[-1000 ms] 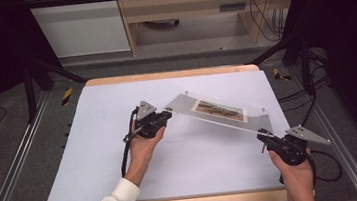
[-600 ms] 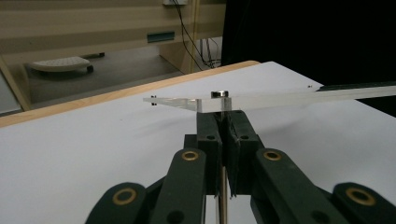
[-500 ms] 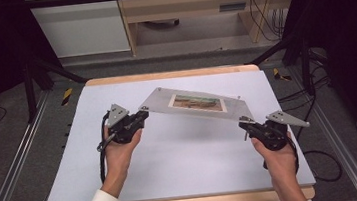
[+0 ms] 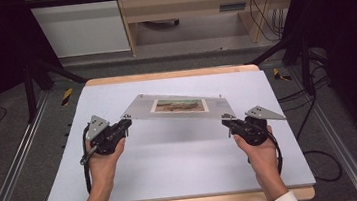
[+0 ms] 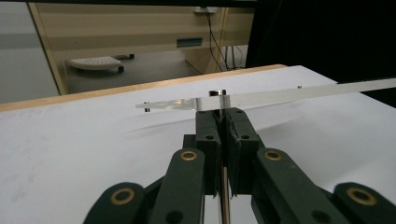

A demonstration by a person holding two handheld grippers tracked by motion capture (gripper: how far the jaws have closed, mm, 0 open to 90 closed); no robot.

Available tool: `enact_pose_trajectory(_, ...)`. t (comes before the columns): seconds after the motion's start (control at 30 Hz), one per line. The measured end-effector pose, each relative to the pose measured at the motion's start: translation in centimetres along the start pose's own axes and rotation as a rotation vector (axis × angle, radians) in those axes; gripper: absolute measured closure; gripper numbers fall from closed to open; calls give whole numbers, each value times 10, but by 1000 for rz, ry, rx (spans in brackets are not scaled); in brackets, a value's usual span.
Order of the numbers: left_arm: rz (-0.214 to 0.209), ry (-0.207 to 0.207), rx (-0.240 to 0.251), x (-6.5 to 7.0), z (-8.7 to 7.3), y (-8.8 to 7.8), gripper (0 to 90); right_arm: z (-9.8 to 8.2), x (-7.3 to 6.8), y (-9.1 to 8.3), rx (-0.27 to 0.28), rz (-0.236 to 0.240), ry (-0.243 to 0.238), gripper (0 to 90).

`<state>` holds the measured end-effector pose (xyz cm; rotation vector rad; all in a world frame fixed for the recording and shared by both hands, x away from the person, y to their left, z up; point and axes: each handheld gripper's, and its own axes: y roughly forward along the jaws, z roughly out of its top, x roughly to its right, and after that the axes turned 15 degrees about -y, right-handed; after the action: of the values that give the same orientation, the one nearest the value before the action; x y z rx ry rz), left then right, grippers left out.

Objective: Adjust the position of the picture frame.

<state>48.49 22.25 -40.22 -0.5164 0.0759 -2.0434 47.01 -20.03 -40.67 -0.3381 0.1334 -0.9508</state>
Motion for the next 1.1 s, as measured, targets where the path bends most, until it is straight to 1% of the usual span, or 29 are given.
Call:
enact_pose_trajectory(0.17, 16, -16, 3, -8, -6, -5, 839, 1, -3, 8, -6, 8, -10, 833)
enact_pose_trajectory(0.43, 34, -22, 11, -14, -11, -9, 838, 1, -4, 22, -13, 20, -12, 834)
enact_pose_trajectory(0.53, 39, -26, 10, -15, -13, -10, 838, 1, -3, 25, -16, 20, -19, 834)
enact_pose_trajectory(0.67, 42, -29, 12, -16, -16, -8, 836, -1, -1, 29, -18, 23, -13, 834)
enact_pose_trajectory(0.93, 55, -37, 14, -20, -21, 1, 835, -4, 7, 41, -18, 21, -7, 837)
enact_pose_trajectory(1.03, 57, -39, 9, -21, -23, 1, 835, -4, 7, 43, -21, 20, -12, 837)
enact_pose_trajectory(1.1, 58, -32, -2, -20, -25, 0, 834, -6, 6, 42, -23, 18, -12, 838)
